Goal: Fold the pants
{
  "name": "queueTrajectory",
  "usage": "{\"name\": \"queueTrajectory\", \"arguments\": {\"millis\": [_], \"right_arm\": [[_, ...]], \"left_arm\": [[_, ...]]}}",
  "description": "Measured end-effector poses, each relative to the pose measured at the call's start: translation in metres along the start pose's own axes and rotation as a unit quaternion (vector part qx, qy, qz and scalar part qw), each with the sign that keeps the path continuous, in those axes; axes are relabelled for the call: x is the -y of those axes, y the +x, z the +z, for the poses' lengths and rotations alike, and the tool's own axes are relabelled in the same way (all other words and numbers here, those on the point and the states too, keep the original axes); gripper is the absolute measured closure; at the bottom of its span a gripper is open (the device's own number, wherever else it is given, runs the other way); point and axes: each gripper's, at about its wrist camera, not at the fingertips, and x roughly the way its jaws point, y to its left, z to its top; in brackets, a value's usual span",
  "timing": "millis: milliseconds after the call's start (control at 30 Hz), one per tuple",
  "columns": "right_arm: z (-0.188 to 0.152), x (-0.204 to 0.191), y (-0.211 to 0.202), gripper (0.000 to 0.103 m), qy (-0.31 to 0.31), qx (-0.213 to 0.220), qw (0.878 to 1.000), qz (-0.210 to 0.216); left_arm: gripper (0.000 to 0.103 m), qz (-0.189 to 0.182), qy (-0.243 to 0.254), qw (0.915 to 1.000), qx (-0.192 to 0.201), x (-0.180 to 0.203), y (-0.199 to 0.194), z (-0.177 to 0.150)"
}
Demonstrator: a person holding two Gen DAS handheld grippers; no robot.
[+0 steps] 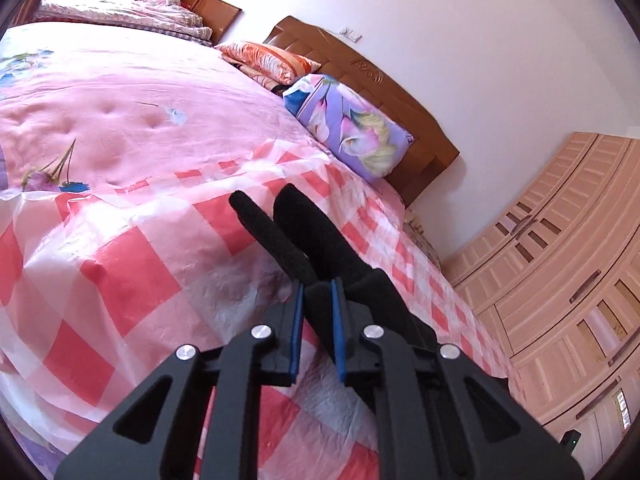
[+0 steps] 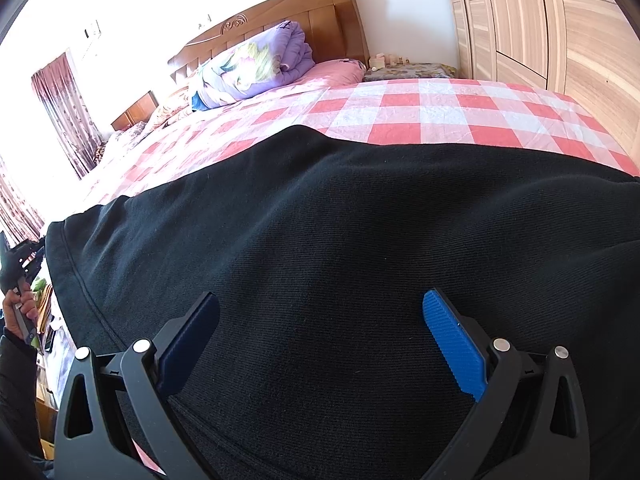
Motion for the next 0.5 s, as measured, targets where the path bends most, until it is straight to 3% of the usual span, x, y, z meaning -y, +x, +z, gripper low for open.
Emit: {"name": "queueTrajectory", "arguments": {"millis": [133, 200, 267, 300, 333, 367, 433, 500], "right_arm": [[0.000, 0.001, 0.000, 0.004, 0.001, 0.000, 1.000, 0.002], [0.000, 0.001, 0.000, 0.004, 0.001, 0.000, 1.000, 0.002], [0.000, 0.001, 0.000, 0.004, 0.001, 0.000, 1.000, 0.002], [0.000, 0.001, 0.000, 0.004, 0.000, 0.000, 1.000, 0.000], [0.001, 0.001, 0.000, 0.004, 0.000, -0.001, 1.000, 0.000], [0.000, 0.001, 0.000, 0.004, -0.001, -0.001, 1.000, -0.002], [0.000, 0.001, 0.000, 0.004, -0.002, -0.001, 1.000, -0.002], [0.000, 0.001, 0.000, 0.004, -0.001, -0.001, 1.000, -0.001]], "left_arm": [[0.086, 0.049, -0.028, 0.9966, -0.059, -0.034, 0.023, -0.027], [0.080, 0.036, -0.049, 0.9970, -0.048, -0.048, 0.017, -0.033], [0.060, 0.055, -0.061, 0.9963, -0.023, -0.049, 0.001, -0.028], [0.033, 0.063, -0.058, 0.9963, -0.002, -0.044, -0.010, -0.022], [0.022, 0.058, -0.054, 0.9965, 0.027, -0.037, -0.023, -0.019], [0.022, 0.037, -0.051, 0.9974, 0.034, -0.030, -0.029, -0.013], [0.022, -0.016, -0.052, 0.9984, 0.012, -0.017, -0.026, -0.006], [0.022, -0.006, -0.048, 0.9987, -0.011, -0.008, -0.011, -0.004]]}}
